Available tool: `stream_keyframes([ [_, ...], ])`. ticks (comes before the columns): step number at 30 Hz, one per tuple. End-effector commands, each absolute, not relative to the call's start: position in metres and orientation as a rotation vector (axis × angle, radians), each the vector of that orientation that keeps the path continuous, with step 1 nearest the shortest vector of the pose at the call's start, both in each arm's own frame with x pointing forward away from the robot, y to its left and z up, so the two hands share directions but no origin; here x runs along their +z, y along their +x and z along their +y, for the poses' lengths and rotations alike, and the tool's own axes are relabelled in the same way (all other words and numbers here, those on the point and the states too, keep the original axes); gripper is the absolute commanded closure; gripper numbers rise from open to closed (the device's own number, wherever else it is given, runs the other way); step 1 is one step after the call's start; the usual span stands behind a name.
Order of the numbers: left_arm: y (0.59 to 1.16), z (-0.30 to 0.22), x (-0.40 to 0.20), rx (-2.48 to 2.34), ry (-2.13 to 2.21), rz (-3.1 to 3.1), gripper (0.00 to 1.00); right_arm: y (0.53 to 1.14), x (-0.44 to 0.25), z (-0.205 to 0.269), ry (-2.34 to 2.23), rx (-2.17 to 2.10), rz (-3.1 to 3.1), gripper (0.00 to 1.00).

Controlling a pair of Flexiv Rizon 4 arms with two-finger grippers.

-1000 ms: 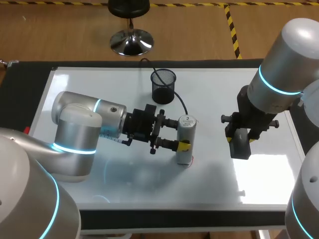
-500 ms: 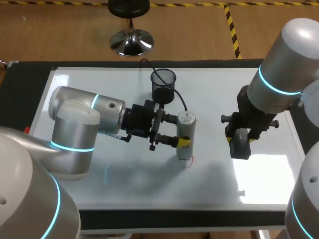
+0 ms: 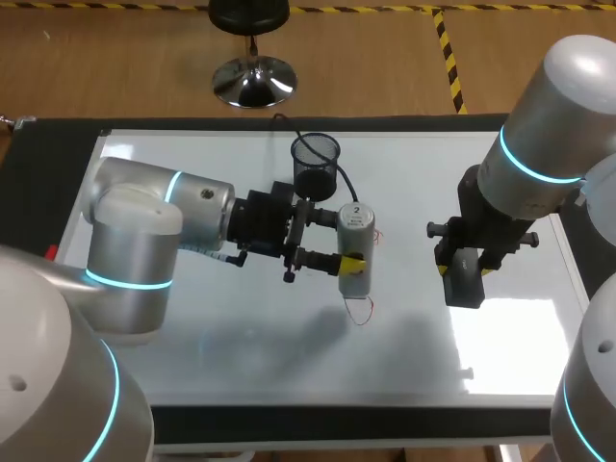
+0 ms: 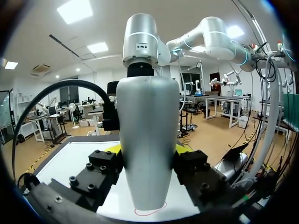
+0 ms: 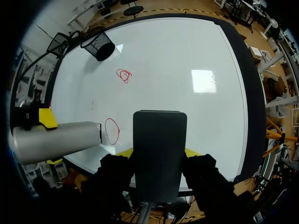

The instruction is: Pick up the inspection probe, press it on each red-marked spot on the whiteboard one by one, put down the probe, pick up the eraser, and wipe off all the red marks.

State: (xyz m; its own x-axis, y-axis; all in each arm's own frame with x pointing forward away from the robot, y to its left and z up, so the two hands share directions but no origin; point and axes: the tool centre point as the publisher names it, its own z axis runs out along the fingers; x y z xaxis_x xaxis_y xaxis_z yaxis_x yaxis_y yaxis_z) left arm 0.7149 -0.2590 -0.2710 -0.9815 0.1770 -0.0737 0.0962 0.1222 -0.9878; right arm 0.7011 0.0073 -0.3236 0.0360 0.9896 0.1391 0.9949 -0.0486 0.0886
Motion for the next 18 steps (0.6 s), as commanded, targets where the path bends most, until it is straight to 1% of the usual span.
stream_keyframes([
  [1,0.715,-0.252,-0.267,2.046,-0.284,-2.297,1.00,0.701,-0.324,0.006,-2.236,-0.257,-2.144,1.00],
  [12,0.710,-0.233,-0.256,2.103,-0.295,-2.244,1.00,0.701,-0.324,0.006,-2.236,-0.257,-2.144,1.00],
  [18,0.709,-0.211,-0.252,2.105,-0.286,-2.239,1.00,0.701,-0.324,0.006,-2.236,-0.257,-2.144,1.00],
])
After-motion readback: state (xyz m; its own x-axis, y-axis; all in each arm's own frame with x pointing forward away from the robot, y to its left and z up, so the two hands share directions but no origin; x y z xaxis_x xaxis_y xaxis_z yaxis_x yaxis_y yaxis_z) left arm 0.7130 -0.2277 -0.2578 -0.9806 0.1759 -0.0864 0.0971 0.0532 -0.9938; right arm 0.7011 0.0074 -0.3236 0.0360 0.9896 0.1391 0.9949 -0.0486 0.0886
